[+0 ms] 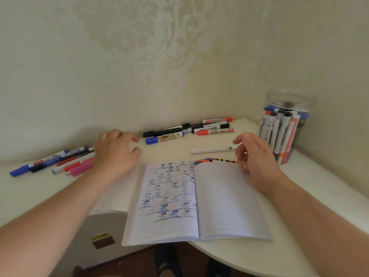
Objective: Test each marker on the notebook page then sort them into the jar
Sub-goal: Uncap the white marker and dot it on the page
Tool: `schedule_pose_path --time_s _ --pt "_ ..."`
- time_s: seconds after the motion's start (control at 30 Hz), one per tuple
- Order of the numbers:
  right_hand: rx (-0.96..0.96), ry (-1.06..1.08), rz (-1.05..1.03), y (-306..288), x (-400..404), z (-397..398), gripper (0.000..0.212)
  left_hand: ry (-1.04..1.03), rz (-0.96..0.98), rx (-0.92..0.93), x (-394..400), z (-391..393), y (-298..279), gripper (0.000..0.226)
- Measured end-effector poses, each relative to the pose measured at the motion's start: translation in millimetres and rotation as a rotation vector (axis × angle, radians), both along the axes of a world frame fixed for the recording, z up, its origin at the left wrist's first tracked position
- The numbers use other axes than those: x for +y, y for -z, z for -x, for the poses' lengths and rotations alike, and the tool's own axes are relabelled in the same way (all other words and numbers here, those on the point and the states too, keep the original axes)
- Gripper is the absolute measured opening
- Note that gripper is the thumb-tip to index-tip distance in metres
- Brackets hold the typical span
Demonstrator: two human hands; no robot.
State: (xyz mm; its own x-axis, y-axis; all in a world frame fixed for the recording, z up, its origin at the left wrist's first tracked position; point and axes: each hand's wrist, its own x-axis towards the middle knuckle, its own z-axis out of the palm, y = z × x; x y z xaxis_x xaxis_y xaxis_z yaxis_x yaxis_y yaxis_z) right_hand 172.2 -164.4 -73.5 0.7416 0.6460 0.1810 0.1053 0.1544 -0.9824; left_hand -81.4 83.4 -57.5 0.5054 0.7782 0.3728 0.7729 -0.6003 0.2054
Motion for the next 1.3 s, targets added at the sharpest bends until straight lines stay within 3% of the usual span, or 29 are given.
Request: schedule_pose_path --time_s 0.17,0.27,0.37,0.47,0.53,0.7,0.8,0.93,1.0,1.1,1.17,1.23,1.3 --pt "0.167 0.073 -0.07 -5 0 -3 0.025 0.331 0.178 0.065 -63 -109 -8 0.036" --pt "0.146 0.086 -0.065 -3 -2 -4 0.023 0.344 0.193 0.225 -80 -142 6 0.04" --pt "0.079 0.049 -0.031 -4 -3 -3 0.015 0.343 0.157 0.123 -80 -147 12 0.025" --pt "-0.086 0.03 0.044 -3 -3 0 0.025 0.389 0.117 -0.118 -84 -135 3 0.012" --pt "-0.276 0.043 0.078 -4 -5 4 0.026 0.436 0.201 -0.285 -90 -124 -9 0.009" --pt "-0.776 0.084 0.162 -4 -6 12 0.077 0.632 0.386 -0.391 -105 -98 -18 0.006" --pt "-0.789 0.059 0.135 -3 -4 12 0.075 0.72 0.464 -0.425 -114 -95 -15 0.01" --pt "-0.895 0.138 0.101 2 -3 10 0.044 0.753 0.433 -0.181 -119 -99 -9 0.006" --pt "-0.82 0.217 0.18 0 -3 9 0.027 0.755 0.448 -0.138 -118 -98 -6 0.013" --pt "-0.533 0.243 0.249 -8 -3 4 0.028 0.798 0.486 -0.214 -114 -95 -5 0.029" --pt "-0.254 0.092 0.089 -13 -4 3 0.029 0.821 0.473 -0.278 -109 -94 -3 0.042" --pt "0.097 -0.163 -0.079 -18 -5 6 0.048 0.799 0.401 -0.301 -106 -95 2 0.042" --pt "0.311 -0.321 -0.109 -22 -5 7 0.051 0.786 0.31 -0.278 -106 -97 4 0.046"
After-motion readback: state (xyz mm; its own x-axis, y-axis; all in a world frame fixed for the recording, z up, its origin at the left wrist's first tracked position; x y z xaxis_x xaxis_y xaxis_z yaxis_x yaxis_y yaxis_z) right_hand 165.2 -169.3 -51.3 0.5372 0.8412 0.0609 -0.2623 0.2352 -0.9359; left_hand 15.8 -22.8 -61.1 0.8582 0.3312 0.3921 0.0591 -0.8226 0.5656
